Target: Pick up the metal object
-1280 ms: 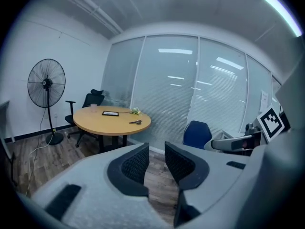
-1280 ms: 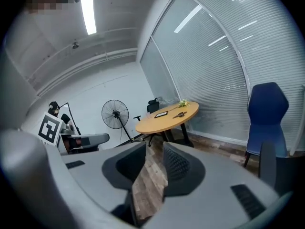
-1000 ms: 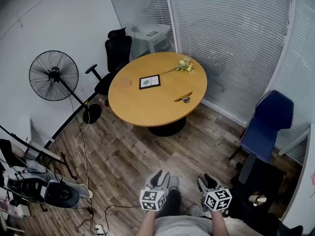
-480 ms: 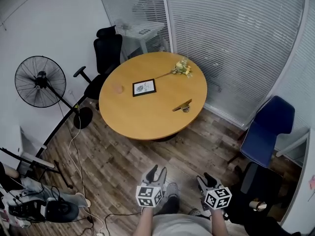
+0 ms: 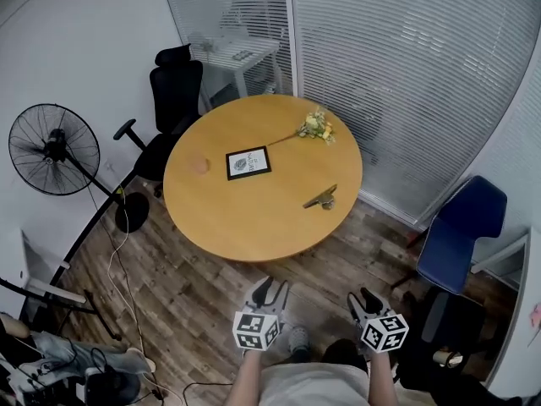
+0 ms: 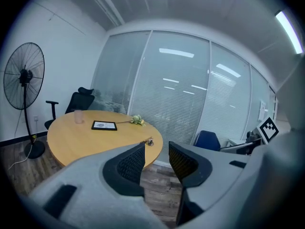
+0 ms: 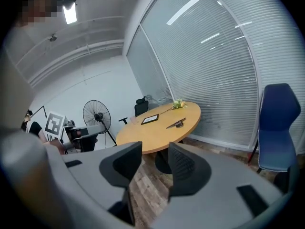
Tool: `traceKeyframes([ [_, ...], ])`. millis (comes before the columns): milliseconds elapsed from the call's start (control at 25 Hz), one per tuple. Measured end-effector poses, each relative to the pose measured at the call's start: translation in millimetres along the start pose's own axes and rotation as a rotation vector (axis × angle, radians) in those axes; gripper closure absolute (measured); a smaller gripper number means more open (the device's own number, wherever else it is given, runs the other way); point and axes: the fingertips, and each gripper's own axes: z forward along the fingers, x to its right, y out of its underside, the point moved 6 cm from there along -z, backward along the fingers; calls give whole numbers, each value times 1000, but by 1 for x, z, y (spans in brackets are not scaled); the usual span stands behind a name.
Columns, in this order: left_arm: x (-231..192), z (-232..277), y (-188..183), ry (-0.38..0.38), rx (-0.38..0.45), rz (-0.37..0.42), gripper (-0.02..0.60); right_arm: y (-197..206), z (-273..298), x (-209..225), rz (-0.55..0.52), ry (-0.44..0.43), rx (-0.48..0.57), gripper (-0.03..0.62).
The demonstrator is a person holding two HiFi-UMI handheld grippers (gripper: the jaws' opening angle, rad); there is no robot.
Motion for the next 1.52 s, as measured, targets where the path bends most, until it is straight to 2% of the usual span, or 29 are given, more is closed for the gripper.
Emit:
traceKeyframes([
  [320, -27, 22, -12, 25, 13, -29, 437, -10, 32, 0, -8, -6, -5, 436],
  [640, -52, 52, -31, -19, 25, -30, 437, -40, 84, 18, -18, -44, -7, 434],
  [880, -67, 95, -48, -37, 13, -23, 437, -77, 133, 40, -20, -76, 3, 434],
  [1200, -79, 179, -78, -44, -19, -12, 437, -128, 200, 85, -47, -110, -20, 434],
  [1360, -83, 218, -94, -37, -43, -12, 437, -155, 231, 103, -102, -138, -59, 434],
  [1520, -79, 255, -102, -22, -64, -6, 437, -174, 266, 119, -243, -194, -132, 435],
])
